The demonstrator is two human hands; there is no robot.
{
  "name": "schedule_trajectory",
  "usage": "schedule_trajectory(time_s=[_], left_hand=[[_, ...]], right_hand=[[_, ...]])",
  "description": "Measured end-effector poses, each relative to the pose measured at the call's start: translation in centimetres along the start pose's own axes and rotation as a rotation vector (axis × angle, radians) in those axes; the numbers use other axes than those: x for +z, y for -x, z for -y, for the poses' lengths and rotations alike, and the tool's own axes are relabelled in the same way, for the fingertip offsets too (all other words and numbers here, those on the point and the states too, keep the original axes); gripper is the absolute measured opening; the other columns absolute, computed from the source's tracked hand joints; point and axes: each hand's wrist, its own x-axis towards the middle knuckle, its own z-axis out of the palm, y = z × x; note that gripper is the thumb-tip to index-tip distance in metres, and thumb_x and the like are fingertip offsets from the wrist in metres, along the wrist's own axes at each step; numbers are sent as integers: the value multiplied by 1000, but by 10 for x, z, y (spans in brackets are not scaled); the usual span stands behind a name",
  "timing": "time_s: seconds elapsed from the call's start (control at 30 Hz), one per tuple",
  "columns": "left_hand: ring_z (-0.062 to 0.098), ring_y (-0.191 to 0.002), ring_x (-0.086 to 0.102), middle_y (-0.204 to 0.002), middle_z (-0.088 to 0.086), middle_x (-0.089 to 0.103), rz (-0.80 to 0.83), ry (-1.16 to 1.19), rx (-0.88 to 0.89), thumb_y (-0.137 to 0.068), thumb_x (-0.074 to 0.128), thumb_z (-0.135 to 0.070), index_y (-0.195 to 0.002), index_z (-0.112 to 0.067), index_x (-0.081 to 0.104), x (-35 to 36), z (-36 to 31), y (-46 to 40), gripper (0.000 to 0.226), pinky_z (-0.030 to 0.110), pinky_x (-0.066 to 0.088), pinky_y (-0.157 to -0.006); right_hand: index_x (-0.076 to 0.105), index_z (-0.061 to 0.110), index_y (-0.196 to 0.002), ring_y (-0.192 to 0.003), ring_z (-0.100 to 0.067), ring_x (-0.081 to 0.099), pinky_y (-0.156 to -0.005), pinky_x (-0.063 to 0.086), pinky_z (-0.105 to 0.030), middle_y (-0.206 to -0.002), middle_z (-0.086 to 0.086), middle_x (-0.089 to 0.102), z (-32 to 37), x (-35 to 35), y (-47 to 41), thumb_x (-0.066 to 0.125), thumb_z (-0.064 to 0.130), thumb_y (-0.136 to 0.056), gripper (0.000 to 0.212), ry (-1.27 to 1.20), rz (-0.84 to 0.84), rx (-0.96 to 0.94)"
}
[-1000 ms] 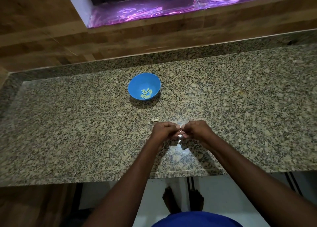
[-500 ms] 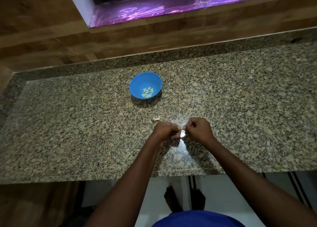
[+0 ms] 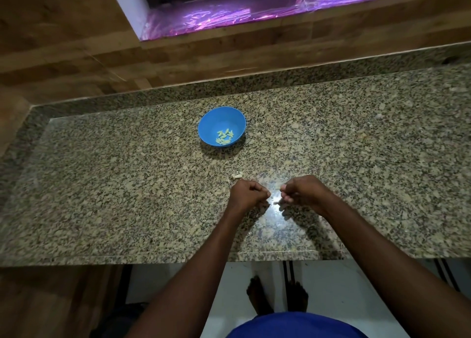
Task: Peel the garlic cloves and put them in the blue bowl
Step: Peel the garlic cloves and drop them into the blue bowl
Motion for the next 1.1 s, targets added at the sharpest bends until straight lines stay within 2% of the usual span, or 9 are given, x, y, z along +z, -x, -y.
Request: schedule_trajectory(time_s=[0.1, 0.2, 0.47, 0.57, 0.67, 0.73, 0.8, 0.93, 1.1], left_hand=[[14, -67, 69, -75, 6, 74, -41, -9, 66, -77, 80, -1, -80, -14, 76, 2, 0, 2, 14, 35, 61, -68], [22, -83, 75, -85, 5, 78, -7, 26, 125, -79, 75, 3, -86, -19, 79, 4, -2, 5, 24, 45, 63, -79], [24, -69, 73, -74, 11, 76, -34, 80, 145, -85, 78, -9, -90, -5, 79, 14, -6, 7, 7, 41, 64, -71], [29, -72, 74, -81, 21, 75, 18, 183, 33, -88, 75, -6, -92, 3, 76, 14, -8, 8, 9, 45, 63, -79], [20, -66, 72, -86, 24, 74, 61, 267, -63, -88, 74, -3, -93, 6, 74, 16, -11, 10, 10, 31, 63, -70], [18, -64, 71, -87, 25, 74, 64, 302, -97, -88, 74, -2, -95, 7, 73, 17, -14, 10, 12, 26, 62, -65], [22, -66, 72, -86, 23, 75, 42, 267, -43, -88, 74, -2, -94, 6, 74, 18, -14, 10, 10, 32, 64, -69], [28, -78, 75, -81, 10, 77, -21, 113, 135, -84, 80, -8, -89, -9, 79, 20, -9, 10, 5, 43, 64, -75], [27, -81, 75, -84, 11, 77, -39, 166, 141, -85, 78, -6, -93, -8, 79, 22, -8, 10, 8, 44, 63, -80]], right_hand=[[68, -13, -89, -54, -21, 61, -48, 52, -25, -74, -21, 69, -4, 1, -1, 66, -10, -86, 5, 23, -11, -40], [68, -13, -91, -56, -21, 62, -49, 51, -24, -74, -19, 70, -6, 0, -3, 69, -7, -86, 8, 7, -9, -63], [68, -5, -87, -62, -21, 60, -57, 53, -26, -74, -17, 68, -13, 2, 3, 68, 0, -91, 6, 14, 41, -142], [70, 1, -83, -60, -24, 65, -56, 55, -30, -67, -13, 70, -15, -1, 4, 72, 4, -89, 7, 232, -42, -330], [71, 16, -75, -61, -21, 69, -59, 54, -29, -63, 0, 70, -15, 1, 4, 78, 14, -84, 12, 601, -217, -507], [71, 16, -73, -60, -18, 69, -59, 53, -27, -61, 3, 69, -13, 2, 6, 78, 17, -84, 13, 669, -264, -532], [72, 12, -71, -56, -19, 68, -57, 54, -28, -62, -2, 71, -12, 4, 8, 76, 13, -84, 14, 604, -259, -452], [66, -9, -84, -47, -15, 51, -39, 41, -19, -63, -14, 60, -1, 4, 10, 56, -9, -90, 12, -84, -64, 77], [62, -1, -86, -42, -8, 51, -35, 41, -14, -60, -6, 56, 0, -7, 1, 49, 0, -98, 18, -252, 139, 307]])
